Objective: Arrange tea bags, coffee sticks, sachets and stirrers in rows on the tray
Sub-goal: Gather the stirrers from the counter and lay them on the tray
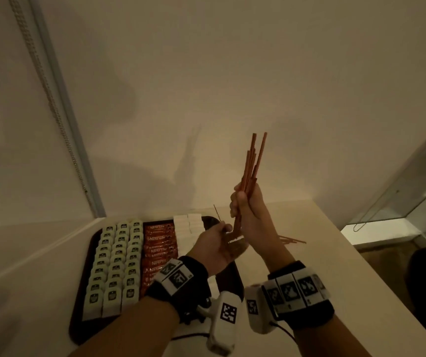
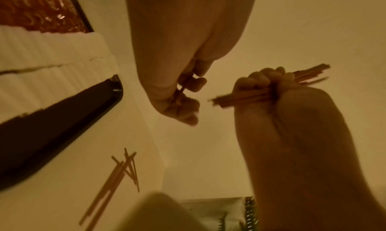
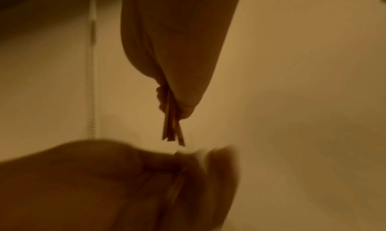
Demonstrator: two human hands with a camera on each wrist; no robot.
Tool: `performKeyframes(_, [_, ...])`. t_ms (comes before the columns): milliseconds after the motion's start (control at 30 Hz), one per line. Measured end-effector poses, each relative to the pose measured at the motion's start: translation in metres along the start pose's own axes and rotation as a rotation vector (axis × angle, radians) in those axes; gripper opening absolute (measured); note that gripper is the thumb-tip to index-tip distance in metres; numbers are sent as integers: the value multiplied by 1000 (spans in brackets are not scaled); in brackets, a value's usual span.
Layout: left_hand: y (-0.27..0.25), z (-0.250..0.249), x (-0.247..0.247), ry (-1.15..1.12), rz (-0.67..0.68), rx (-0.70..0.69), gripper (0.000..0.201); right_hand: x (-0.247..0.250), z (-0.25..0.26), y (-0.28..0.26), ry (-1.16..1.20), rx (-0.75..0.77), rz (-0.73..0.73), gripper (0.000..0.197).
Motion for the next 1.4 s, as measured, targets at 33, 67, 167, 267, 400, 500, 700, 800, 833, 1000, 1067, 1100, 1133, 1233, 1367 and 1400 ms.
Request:
performKeyframes(33, [-5,-2,1,-28,4,-12,34,-7,4,-4,0,28,-19,14])
performKeyframes(67, [-10,-6,2,-50,6,-31,32,-15,6,-8,-2,50,-23,14])
performKeyframes(167, [-24,-18,5,-128,16,-79,33,-38,0,-23,26,44,37,11])
performKeyframes(267, [-34,-24,11,-165,43,-111,33,-56,-7,-34,12,13,104,17])
performKeyframes(400, [-42,-27,23,-137,40,-144,32,-75,-10,-45,41,-46,154,16])
performKeyframes(500, [-49,-33,29,-65,29,-188,30,-82,-1,-48,-6,-15,149,16])
performKeyframes(700, [-62,-63,46,75,-54,-508,30,-79,13,-44,-15,-34,181,19])
performKeyframes(800, [-77,-64,26,119,109,-483,40,-90,11,-49,-217,-92,349,22])
performKeyframes(833, [-80,-62,22,184,142,-474,37,-94,12,-52,-281,-80,394,27])
performKeyframes(1000, [-82,-62,33,322,-4,-481,29,-111,11,-62,-478,-54,563,43])
performKeyframes(1067, [-82,-64,42,251,-54,-480,31,-114,18,-67,-435,-69,653,44])
performKeyframes(1100, [-83,-66,45,199,-57,-481,29,-113,20,-68,-460,-55,698,40])
performKeyframes(1133, [-85,-69,48,156,-50,-487,28,-111,25,-68,-539,-14,730,31])
performKeyframes(1233, [-94,-74,57,162,-38,-487,25,-94,30,-52,-780,86,627,28])
performKeyframes(1367, [-102,-59,56,394,28,-292,22,-84,57,-21,-629,298,314,30])
performKeyframes(1400, [-104,-55,55,450,48,-258,23,-91,57,-18,-595,293,349,36])
Point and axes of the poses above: each hand's wrist, its own y-axis towards the middle knuckle, its own x-axis out of the back of the hand, z = x × y, the point moved 8 cm from there along y, towards the middle knuckle, and after that the axes turned 13 degrees about -y, right-handed, at the moved point
